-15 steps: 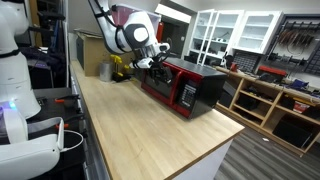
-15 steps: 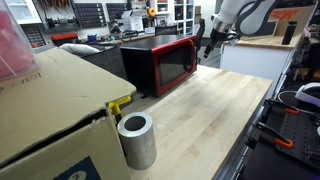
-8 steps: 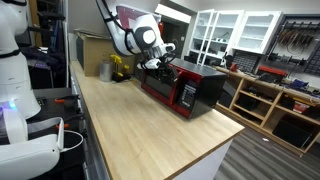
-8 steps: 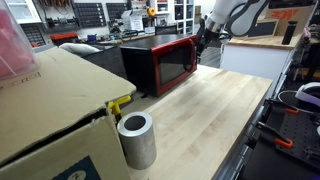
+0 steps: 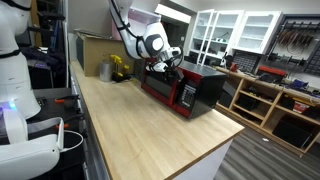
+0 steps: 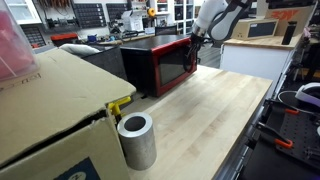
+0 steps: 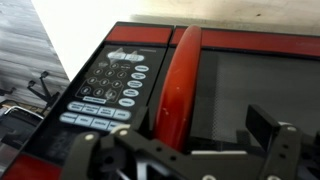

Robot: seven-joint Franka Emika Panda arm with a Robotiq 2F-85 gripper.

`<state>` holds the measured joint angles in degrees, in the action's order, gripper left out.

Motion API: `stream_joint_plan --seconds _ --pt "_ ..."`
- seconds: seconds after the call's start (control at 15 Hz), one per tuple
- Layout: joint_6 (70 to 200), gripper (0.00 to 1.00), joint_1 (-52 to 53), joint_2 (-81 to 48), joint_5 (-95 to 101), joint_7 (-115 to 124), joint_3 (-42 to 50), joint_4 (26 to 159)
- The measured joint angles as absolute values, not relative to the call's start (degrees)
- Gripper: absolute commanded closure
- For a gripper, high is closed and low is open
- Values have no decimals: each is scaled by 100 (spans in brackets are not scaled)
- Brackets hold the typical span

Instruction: Open the microwave door

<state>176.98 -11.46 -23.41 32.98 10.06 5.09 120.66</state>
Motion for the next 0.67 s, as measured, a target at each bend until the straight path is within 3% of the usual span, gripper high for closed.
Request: stream_joint_plan --seconds 0.07,0.13,0.27,0.67 --pt "17691 0 -1161 -2398 3267 1006 514 11972" --pt "17661 25 -1169 -2423 3262 1005 516 11926" --pt "17657 31 -1174 -2426 3262 1002 515 11923" --pt "17655 79 -1257 -2426 3262 1001 503 11931"
